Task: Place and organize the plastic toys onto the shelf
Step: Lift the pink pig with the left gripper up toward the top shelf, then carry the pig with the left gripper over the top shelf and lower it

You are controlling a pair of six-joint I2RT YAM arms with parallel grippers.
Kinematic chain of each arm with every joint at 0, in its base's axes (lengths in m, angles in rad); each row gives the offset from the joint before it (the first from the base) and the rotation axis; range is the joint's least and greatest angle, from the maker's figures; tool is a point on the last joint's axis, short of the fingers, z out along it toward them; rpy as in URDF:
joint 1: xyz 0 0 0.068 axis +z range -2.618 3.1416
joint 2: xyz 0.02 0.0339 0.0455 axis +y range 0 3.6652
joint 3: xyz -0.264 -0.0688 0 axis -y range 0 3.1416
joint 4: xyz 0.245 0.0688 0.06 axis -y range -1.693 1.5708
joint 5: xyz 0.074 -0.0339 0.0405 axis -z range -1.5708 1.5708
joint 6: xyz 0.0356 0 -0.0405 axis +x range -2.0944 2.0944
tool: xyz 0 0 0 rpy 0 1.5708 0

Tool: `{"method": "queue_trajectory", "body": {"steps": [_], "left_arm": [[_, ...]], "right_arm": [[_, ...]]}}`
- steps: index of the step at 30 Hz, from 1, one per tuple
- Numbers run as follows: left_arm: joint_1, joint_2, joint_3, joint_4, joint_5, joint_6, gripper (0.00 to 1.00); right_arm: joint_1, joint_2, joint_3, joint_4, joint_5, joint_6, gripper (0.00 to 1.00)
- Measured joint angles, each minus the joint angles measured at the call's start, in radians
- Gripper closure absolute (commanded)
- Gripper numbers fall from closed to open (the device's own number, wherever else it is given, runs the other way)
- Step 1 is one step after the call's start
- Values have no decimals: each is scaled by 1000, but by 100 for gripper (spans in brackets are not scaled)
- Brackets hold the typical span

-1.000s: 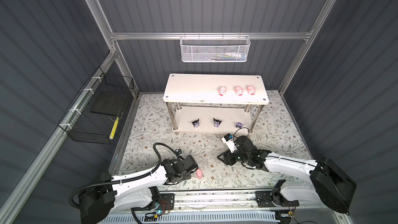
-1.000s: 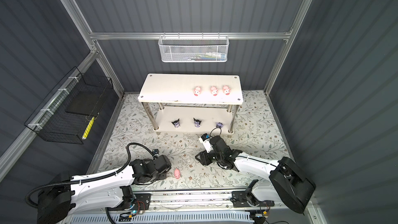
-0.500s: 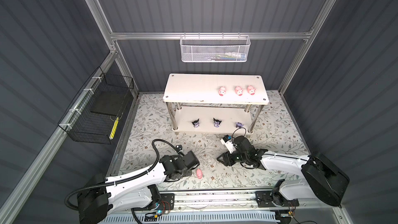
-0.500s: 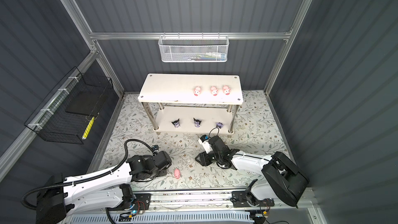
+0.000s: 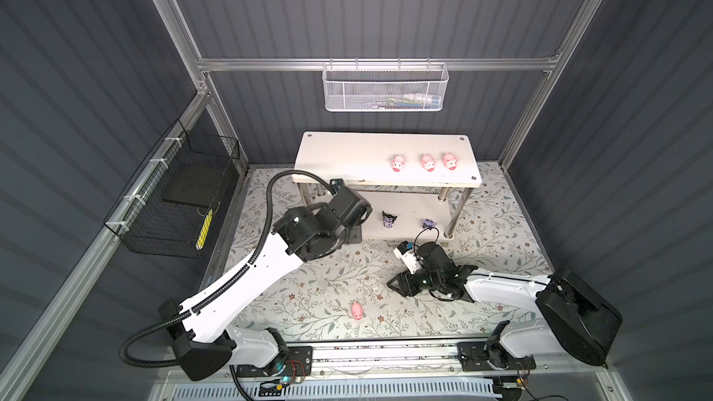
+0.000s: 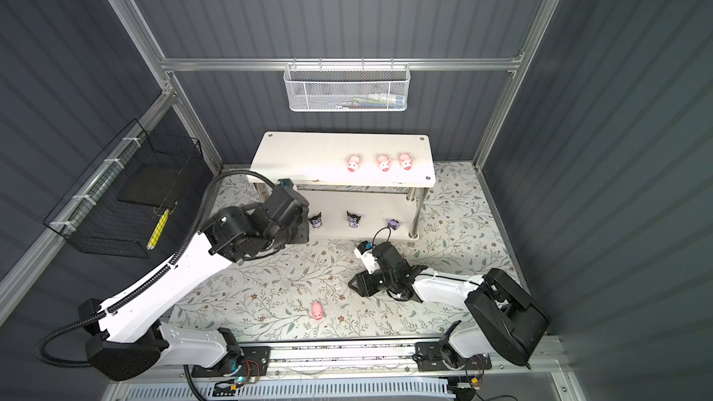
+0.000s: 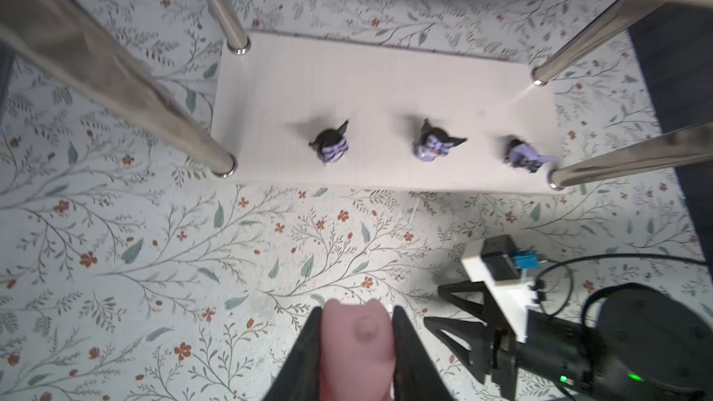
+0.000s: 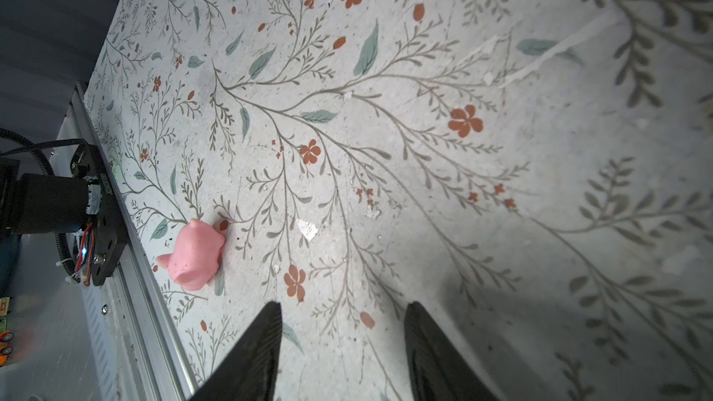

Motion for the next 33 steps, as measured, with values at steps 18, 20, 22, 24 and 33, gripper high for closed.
{"method": "queue_trajectory", "body": {"steps": [18, 20, 22, 24, 33], "left_arm": [[196, 370, 605, -64, 69, 337, 68], [218, 391, 625, -53, 80, 352, 68], [235, 407, 649, -43, 93, 367, 68], [246, 415, 670, -30, 107, 377, 68], [263, 459, 725, 12, 180, 388, 67]], "right_arm": [[0, 64, 48, -8, -19, -34, 46], [0, 66, 53, -9, -19, -37, 46], [0, 68, 56, -9, -19, -38, 46], [0, 73, 60, -10, -20, -40, 46], [0, 98, 73, -15, -23, -41, 46]]}}
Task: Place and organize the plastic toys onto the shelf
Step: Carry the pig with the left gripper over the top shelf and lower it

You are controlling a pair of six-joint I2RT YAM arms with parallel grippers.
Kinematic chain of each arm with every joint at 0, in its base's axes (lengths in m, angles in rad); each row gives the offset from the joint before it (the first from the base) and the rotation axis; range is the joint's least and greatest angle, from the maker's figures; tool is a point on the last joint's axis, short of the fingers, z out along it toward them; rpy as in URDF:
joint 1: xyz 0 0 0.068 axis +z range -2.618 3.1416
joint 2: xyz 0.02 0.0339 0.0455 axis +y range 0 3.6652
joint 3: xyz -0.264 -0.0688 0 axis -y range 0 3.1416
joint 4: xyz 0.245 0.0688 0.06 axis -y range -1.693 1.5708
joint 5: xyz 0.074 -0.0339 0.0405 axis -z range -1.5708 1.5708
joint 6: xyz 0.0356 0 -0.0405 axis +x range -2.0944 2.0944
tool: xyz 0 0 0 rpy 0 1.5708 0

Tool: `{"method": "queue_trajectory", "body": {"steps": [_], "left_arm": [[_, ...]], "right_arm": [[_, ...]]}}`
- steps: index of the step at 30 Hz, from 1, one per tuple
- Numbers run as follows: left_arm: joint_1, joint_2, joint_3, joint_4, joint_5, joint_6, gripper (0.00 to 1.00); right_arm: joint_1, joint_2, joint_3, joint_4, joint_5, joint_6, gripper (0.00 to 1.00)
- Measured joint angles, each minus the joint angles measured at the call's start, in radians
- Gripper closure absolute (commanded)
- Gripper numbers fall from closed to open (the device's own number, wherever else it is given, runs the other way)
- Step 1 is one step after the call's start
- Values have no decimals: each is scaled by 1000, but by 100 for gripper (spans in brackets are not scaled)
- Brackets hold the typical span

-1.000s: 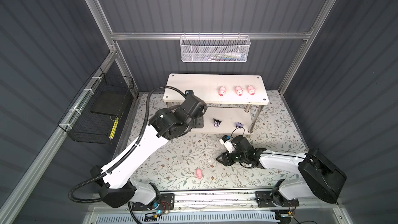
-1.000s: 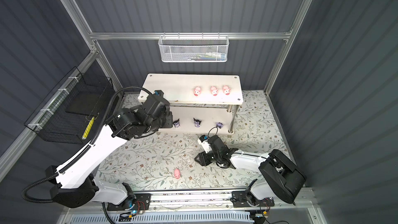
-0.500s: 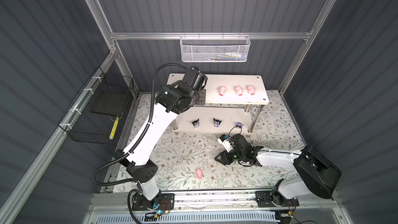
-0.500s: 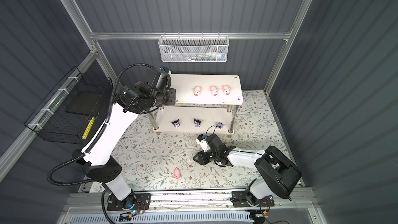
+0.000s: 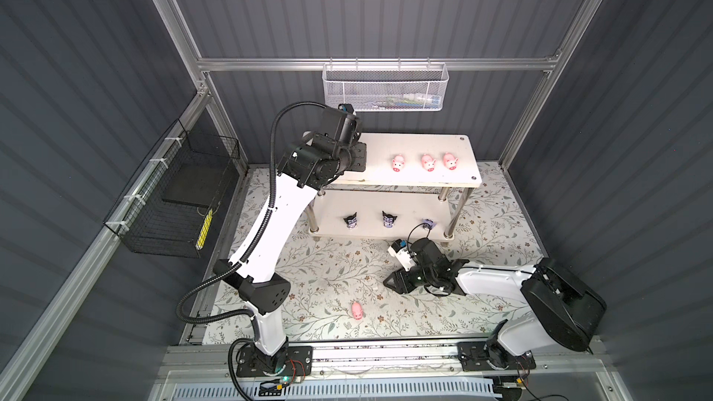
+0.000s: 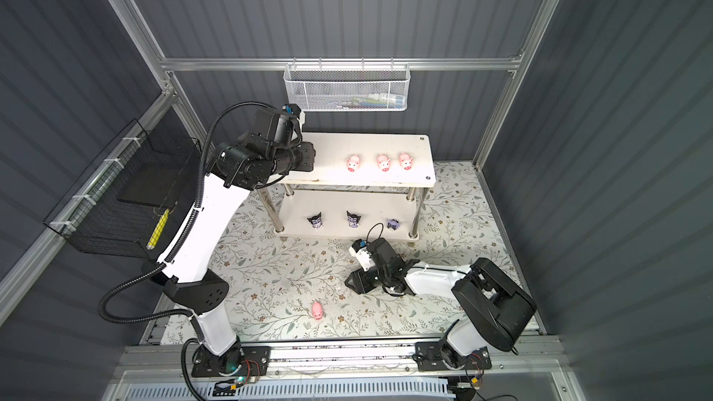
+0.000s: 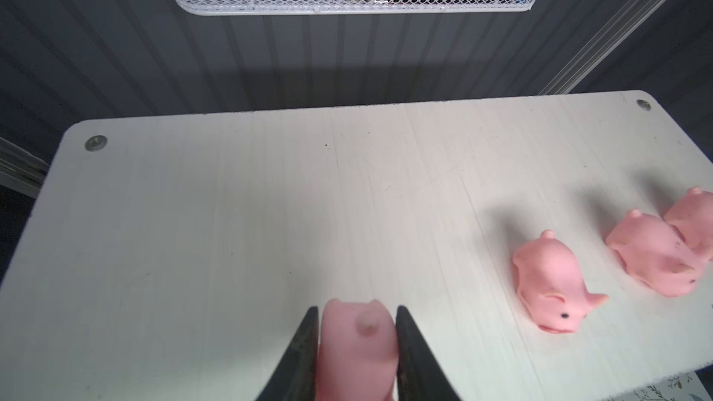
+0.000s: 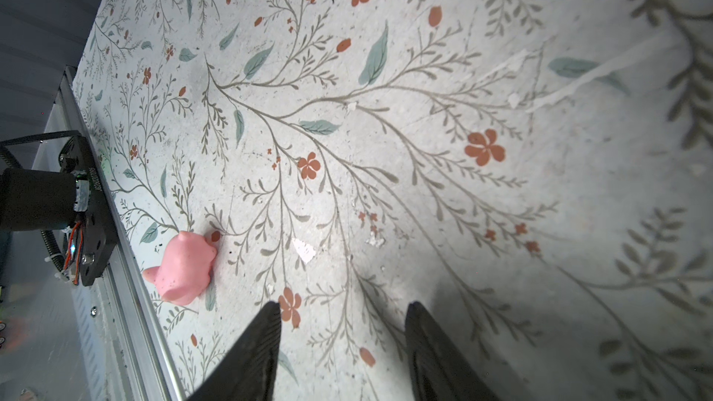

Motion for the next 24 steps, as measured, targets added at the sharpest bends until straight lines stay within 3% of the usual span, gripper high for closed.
{"method": "queue_trajectory", "body": {"steps": [14, 24], "left_arm": [[13, 103, 60, 30, 36, 7, 65], [26, 130, 64, 35, 43, 7, 57]], "right_arm": [[-1, 13, 9, -4, -3, -9, 46], [-3, 30, 19, -8, -4, -15, 46]]}}
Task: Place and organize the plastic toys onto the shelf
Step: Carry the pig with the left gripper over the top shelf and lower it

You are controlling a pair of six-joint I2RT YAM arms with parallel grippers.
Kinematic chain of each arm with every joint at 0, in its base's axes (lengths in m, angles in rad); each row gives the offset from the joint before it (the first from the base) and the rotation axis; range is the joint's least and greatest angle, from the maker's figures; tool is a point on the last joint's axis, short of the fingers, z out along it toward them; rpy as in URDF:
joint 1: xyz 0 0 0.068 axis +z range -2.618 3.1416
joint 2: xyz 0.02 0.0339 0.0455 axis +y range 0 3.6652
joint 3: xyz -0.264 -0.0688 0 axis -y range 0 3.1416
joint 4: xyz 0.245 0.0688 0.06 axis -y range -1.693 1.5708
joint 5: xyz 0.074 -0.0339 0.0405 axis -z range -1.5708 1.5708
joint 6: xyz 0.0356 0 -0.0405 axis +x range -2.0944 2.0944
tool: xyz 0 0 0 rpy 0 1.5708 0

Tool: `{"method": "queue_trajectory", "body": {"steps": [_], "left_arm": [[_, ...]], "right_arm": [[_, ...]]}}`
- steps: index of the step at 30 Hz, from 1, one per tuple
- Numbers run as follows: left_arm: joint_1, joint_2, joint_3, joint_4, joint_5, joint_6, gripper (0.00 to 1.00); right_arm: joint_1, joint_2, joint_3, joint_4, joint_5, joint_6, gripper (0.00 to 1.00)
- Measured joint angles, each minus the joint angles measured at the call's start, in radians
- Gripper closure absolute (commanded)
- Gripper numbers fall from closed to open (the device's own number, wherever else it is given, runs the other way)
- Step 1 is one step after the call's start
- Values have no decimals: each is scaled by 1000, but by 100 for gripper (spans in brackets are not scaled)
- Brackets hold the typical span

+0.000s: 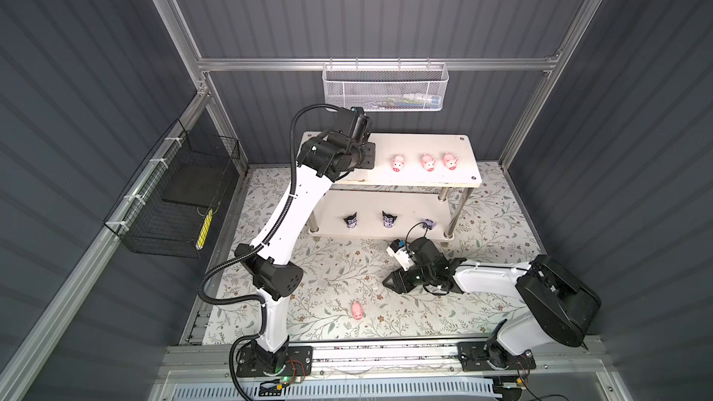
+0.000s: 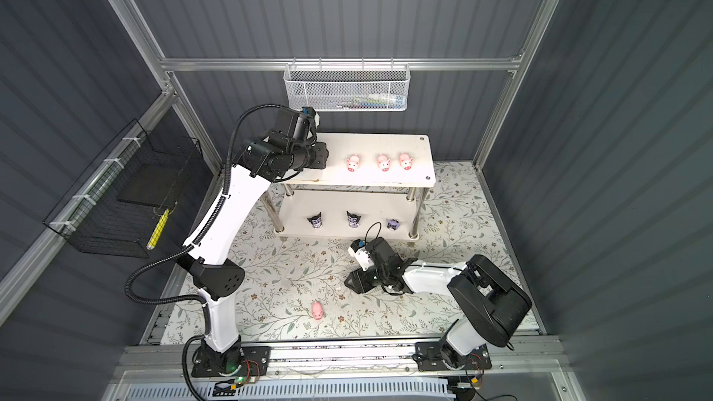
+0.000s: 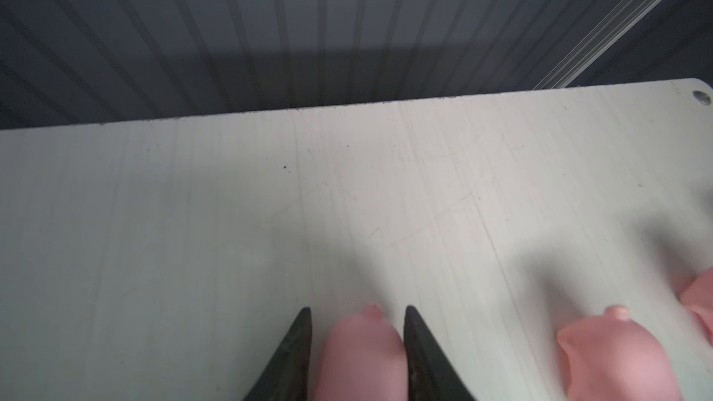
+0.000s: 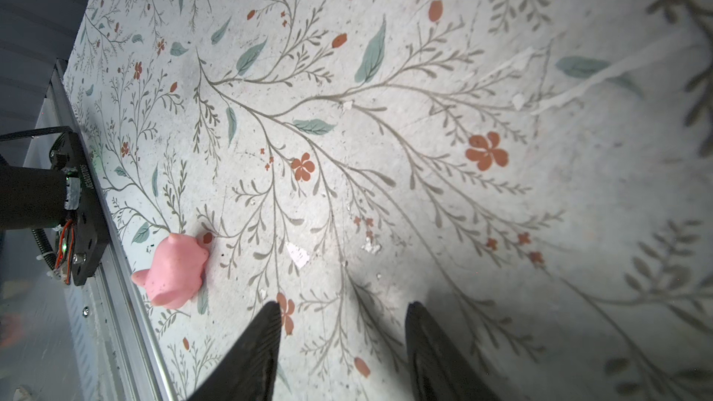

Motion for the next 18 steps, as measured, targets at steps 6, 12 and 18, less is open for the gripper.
{"method": "queue_trajectory", "body": {"steps": [6, 12, 18], "left_arm": [[2, 0, 0, 3, 0, -1, 49], [2, -1, 0, 10, -1, 0, 42], [2, -37, -15, 49, -1, 8, 35]], "right_arm": [[-2, 0, 6, 0, -4, -2, 46], [-2, 3, 7, -1, -11, -3, 46], [-2, 3, 7, -1, -14, -3, 46]]}}
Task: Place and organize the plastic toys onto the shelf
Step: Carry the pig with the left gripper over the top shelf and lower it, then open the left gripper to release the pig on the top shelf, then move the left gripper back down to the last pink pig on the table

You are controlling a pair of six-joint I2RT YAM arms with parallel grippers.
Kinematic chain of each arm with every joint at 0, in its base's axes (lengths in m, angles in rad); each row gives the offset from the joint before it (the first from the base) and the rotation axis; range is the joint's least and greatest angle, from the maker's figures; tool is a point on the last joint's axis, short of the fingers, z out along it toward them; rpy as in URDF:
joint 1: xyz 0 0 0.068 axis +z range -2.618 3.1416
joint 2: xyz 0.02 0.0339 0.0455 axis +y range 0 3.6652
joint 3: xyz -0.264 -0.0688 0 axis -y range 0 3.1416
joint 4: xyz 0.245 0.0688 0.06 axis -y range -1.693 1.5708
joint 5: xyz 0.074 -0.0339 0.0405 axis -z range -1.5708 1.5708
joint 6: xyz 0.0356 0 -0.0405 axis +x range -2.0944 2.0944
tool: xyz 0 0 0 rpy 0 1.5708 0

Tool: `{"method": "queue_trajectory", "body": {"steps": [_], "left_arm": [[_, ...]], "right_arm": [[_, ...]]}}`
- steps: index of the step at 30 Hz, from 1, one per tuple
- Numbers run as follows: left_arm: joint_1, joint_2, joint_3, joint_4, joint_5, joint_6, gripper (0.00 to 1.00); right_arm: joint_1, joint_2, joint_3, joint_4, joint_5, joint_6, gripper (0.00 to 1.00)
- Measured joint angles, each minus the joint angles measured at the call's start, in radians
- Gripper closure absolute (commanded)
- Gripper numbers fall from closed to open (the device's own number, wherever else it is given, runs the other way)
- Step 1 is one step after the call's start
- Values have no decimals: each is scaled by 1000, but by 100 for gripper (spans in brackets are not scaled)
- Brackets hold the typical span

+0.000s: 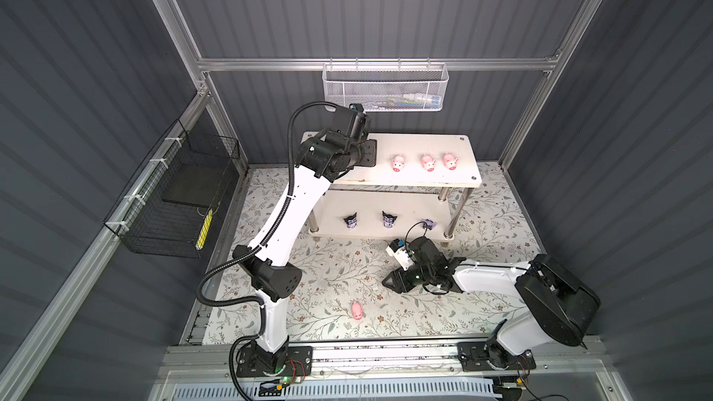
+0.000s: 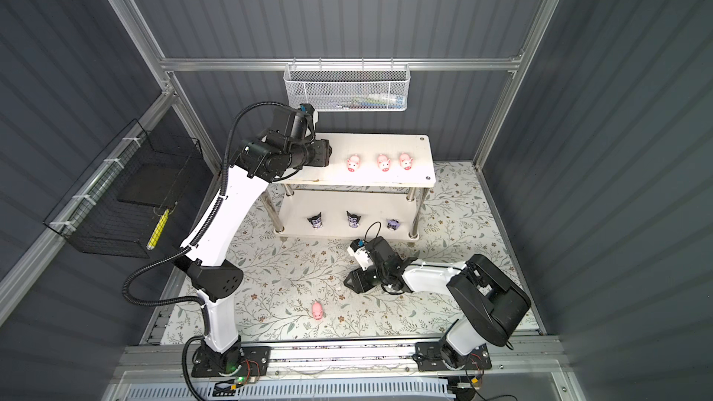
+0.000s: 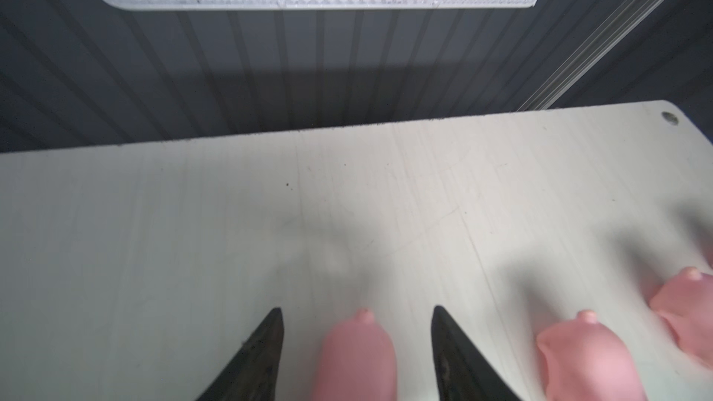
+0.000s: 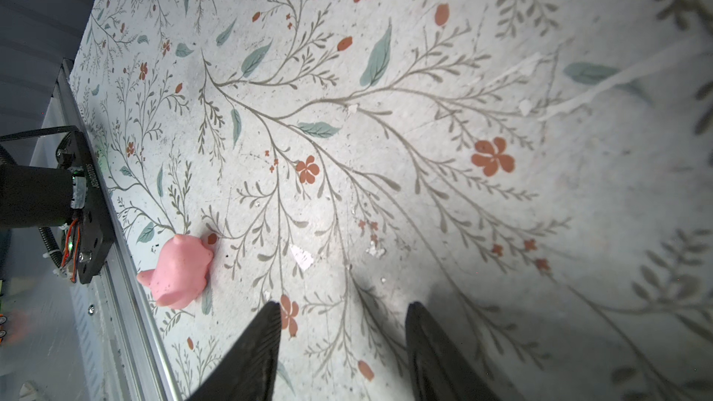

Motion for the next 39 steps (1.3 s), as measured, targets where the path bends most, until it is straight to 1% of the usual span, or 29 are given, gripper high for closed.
{"method": "queue_trajectory", "body": {"steps": [4, 7, 11, 16, 20, 24, 27, 30, 34, 37, 39], "left_arm": [[0, -79, -38, 46, -6, 15, 34], [0, -168, -93, 90, -20, 26, 34], [2, -320, -237, 158, -42, 36, 34], [5, -539, -504, 220, -44, 36, 34], [4, -719, -738, 237, -40, 29, 31], [4, -893, -1005, 247, -14, -29, 27], [3, -992, -1221, 251, 11, -97, 25], [-5, -1057, -1425, 263, 39, -175, 22], [-50, -1093, -1622, 298, 66, -263, 18], [-126, -1075, -1695, 332, 71, -306, 15], [-186, -1035, -1715, 357, 71, -327, 14]], "right_arm": [[0, 0, 0, 0, 0, 0, 46], [0, -11, 0, -3, 0, 0, 46], [0, -66, -10, 0, 5, 2, 46], [0, -188, -59, 14, 43, 14, 44], [0, -286, -105, 18, 110, 32, 44], [0, -357, -130, 14, 198, 60, 43], [-2, -373, -130, 10, 257, 74, 43], [-2, -359, -127, -7, 313, 80, 43], [-5, -296, -106, -33, 367, 80, 43], [-5, -257, -90, -44, 390, 80, 43], [-5, -242, -84, -46, 402, 81, 43]]}}
